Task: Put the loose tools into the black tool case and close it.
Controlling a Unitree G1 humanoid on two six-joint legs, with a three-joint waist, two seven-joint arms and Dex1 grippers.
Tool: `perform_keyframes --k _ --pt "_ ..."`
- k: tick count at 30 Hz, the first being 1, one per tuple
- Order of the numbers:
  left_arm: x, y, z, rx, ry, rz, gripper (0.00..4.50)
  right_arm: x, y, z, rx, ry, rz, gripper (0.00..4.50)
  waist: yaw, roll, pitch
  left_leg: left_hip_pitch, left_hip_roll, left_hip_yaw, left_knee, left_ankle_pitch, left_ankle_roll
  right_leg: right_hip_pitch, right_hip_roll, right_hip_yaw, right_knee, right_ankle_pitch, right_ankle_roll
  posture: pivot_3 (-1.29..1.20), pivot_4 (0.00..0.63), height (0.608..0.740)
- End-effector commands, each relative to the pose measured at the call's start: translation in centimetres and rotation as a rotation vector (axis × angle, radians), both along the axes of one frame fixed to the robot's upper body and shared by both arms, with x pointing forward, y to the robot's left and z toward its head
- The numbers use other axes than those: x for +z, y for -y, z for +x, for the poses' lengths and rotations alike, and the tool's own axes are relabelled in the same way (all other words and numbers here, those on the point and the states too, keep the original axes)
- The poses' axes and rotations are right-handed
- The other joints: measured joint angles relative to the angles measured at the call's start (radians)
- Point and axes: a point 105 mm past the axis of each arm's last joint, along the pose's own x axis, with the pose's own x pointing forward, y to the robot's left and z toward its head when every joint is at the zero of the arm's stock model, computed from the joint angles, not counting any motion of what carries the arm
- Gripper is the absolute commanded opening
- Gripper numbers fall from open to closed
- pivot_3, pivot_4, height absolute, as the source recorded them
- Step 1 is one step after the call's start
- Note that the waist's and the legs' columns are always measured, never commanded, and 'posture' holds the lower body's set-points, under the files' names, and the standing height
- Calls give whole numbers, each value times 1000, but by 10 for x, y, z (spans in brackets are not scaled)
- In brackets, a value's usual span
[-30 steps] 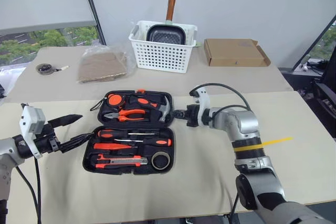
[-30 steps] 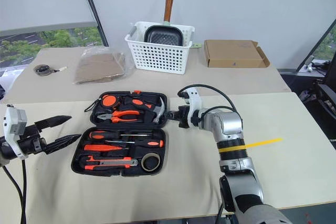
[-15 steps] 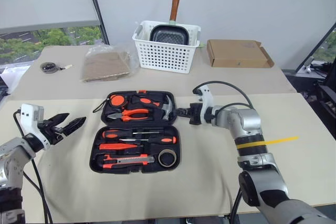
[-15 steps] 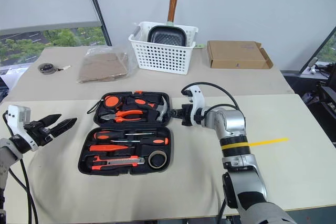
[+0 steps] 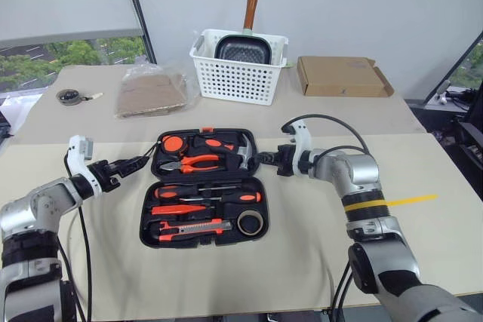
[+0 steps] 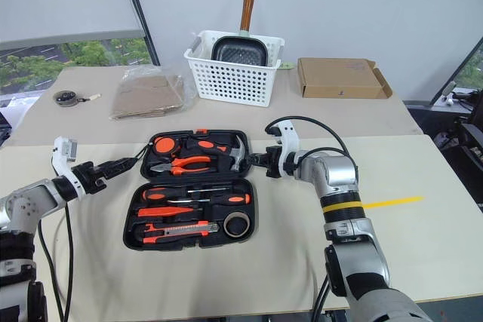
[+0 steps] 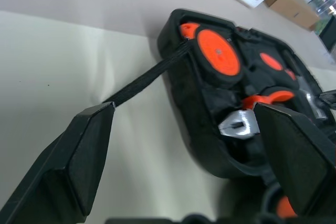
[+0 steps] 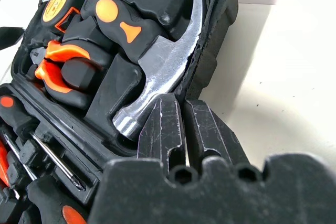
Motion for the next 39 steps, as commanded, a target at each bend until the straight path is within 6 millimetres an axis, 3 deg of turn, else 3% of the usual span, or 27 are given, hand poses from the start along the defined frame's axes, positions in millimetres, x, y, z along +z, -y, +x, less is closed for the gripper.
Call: perform_keyframes --k 1,2,8,12,20,22,32,39 --pt "6 6 8 -35 16 17 3999 22 5 7 -13 98 -3 0 -1 0 0 0 0 0 0 0 0 0 0 0 0 0 0 0 150 700" --pt "6 6 10 -33 14 16 3791 22 4 7 -14 99 -3 0 -1 0 0 0 0 0 0 0 0 0 0 0 0 0 -1 0 150 700" --pt "0 11 21 -32 -12 25 1402 23 5 7 -19 110 -8 0 -1 0 0 0 0 0 0 0 0 0 0 0 0 1 -1 0 150 700" --pt "-1 14 22 -43 -16 12 48 23 7 7 -22 113 -11 0 -2 0 0 0 0 0 0 0 0 0 0 0 1 1 -1 0 150 700" --pt "-2 18 16 -96 -35 -12 48 27 11 9 -34 131 -9 0 -2 0 0 0 0 0 0 0 0 0 0 0 1 1 -1 0 150 700" --pt "2 20 15 -110 -10 -22 48 36 9 12 -35 175 27 0 -2 0 0 0 0 0 0 0 0 0 0 0 1 1 -1 0 150 700" --pt "46 37 34 -130 263 51 48 71 8 13 27 403 168 0 -1 0 0 -3 0 0 0 1 0 -2 0 -1 1 1 -1 0 150 700" --pt "73 62 49 -148 497 209 48 62 19 11 94 467 182 0 -3 0 0 -4 -1 0 1 1 1 -2 1 -2 1 2 -1 0 150 700"
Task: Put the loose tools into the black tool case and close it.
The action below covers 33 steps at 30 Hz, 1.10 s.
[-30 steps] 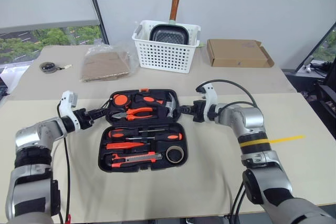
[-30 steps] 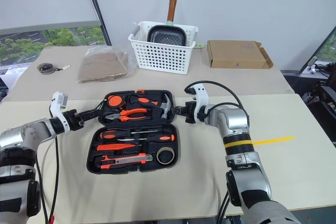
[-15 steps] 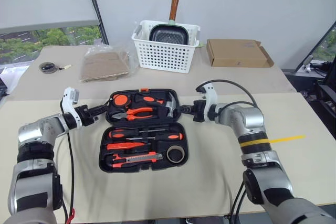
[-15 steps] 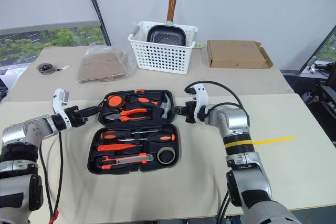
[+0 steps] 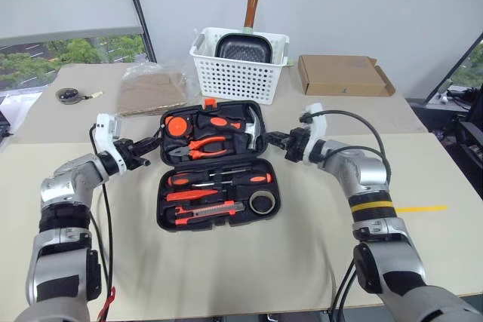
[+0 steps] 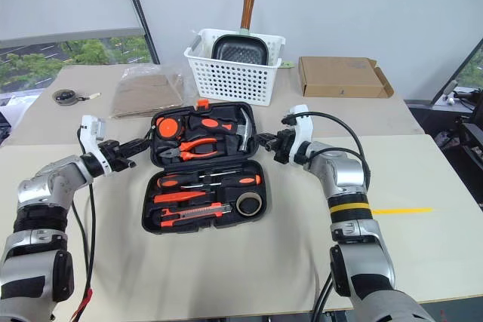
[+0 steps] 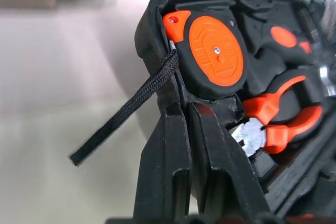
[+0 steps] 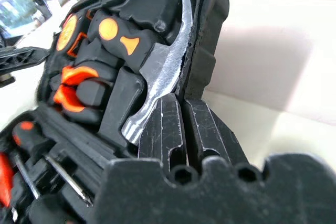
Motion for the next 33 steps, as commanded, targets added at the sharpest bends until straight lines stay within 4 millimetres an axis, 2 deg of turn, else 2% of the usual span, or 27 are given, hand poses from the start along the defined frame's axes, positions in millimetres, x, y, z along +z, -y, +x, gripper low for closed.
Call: perform_keyframes --k 1,11,16,21,28,33 --pt "46 22 8 -57 255 85 48 28 -2 -5 91 173 48 0 -1 0 0 0 0 0 0 0 0 0 0 0 0 0 0 0 150 700" --pt "55 36 -3 -86 524 385 48 10 13 -10 158 347 -78 0 -4 0 0 -1 0 2 -1 0 0 0 1 0 -1 0 0 0 150 700" --pt "62 33 -2 -7 621 495 48 14 15 -5 152 421 -100 0 -3 0 0 0 1 1 0 0 0 0 1 0 -1 0 0 0 150 700" --pt "61 33 -2 30 688 615 48 26 13 2 144 489 -117 0 -4 0 0 1 1 2 0 1 0 0 1 0 0 1 -1 0 150 700" --pt "69 30 1 93 757 635 48 30 12 3 161 547 -150 0 -3 0 0 0 1 2 0 1 0 0 1 0 1 2 -1 0 150 700" --pt "61 31 -9 104 799 656 48 21 17 -5 178 599 -195 0 -3 0 0 0 1 2 0 1 0 0 1 -1 0 2 -1 0 150 700"
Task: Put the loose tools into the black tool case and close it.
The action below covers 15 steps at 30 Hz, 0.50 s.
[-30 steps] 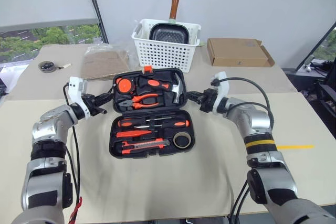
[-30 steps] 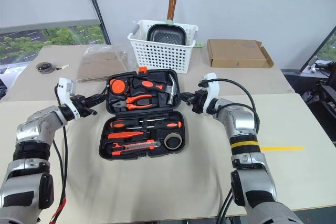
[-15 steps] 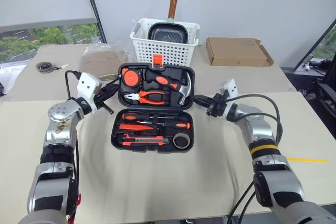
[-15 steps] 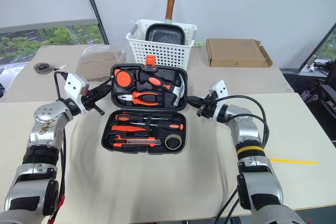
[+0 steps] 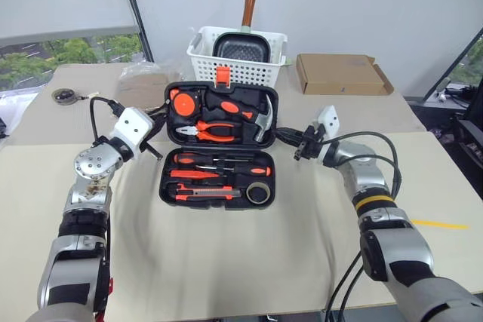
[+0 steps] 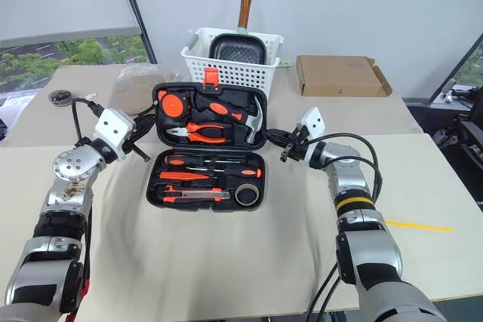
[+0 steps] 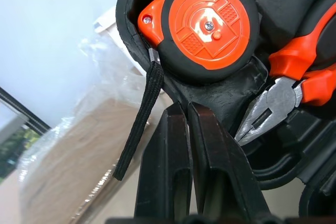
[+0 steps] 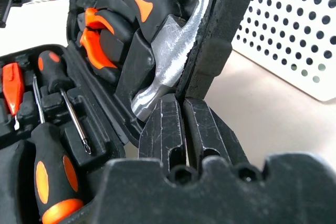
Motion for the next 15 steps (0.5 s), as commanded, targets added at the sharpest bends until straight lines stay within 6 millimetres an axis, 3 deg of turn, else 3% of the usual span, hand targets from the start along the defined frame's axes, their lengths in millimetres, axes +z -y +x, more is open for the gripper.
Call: perform_keyframes --k 1,15 --pt "24 6 -13 -19 170 31 48 18 -2 -9 37 174 -43 0 0 0 0 0 0 0 0 0 0 0 0 0 0 0 0 0 150 700" --pt "-12 0 -46 51 299 112 48 6 4 -35 -36 493 -111 0 1 0 0 4 1 1 0 0 0 1 -1 2 0 0 0 0 150 700"
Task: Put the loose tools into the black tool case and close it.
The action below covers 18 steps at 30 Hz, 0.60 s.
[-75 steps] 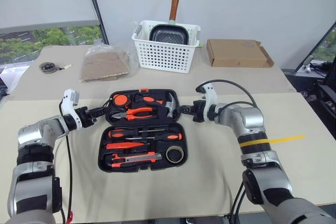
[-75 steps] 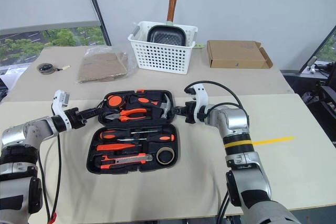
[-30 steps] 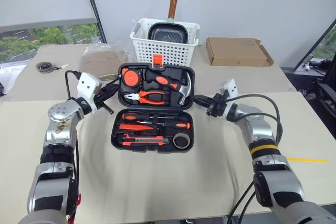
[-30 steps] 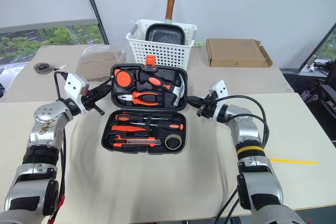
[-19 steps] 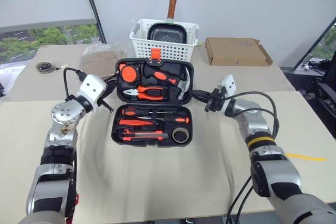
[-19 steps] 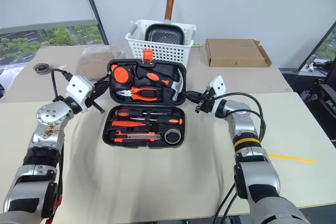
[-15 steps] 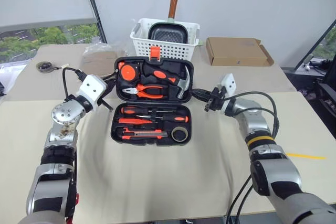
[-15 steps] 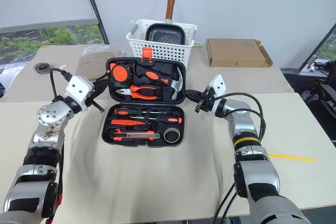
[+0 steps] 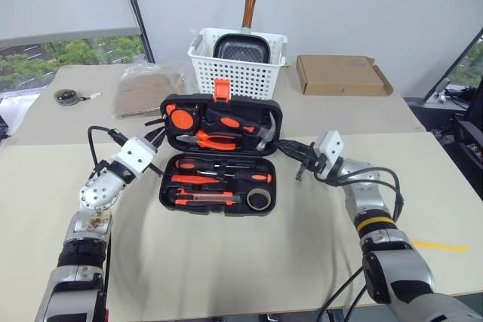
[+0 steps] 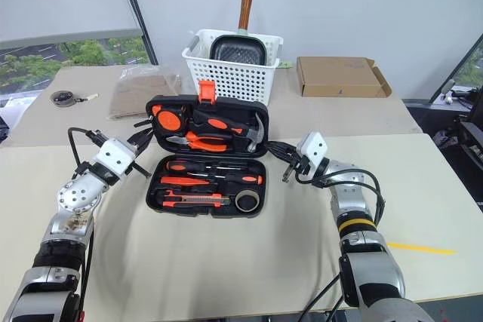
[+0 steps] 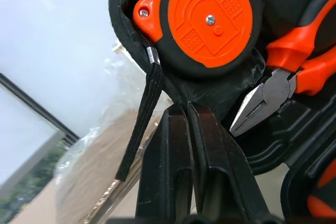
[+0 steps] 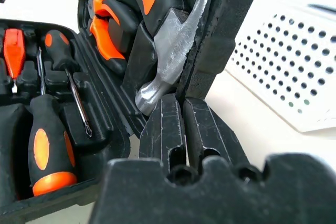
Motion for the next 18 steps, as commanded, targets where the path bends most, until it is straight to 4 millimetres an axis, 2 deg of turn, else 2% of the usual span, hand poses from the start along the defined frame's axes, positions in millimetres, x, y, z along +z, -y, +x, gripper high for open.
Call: perform_keyframes --k 1,9,16,18 --pt "12 -2 -10 6 134 56 48 24 1 -6 -11 206 -9 0 0 0 0 0 0 0 0 0 0 0 0 0 0 0 0 0 150 700" --pt "1 -9 -24 13 217 136 48 21 3 -21 -35 394 -63 0 0 0 0 1 1 1 0 0 -1 0 0 0 1 1 -1 0 150 700" --pt "-15 -12 -35 -20 212 222 48 -2 4 -32 18 387 -166 0 0 0 0 3 1 2 -1 0 0 0 -1 1 1 1 -1 0 150 700" --pt "-26 -13 -39 -54 147 272 632 -12 6 -33 39 347 -220 730 0 0 0 4 1 3 -1 0 0 1 -1 1 1 1 -1 0 150 700"
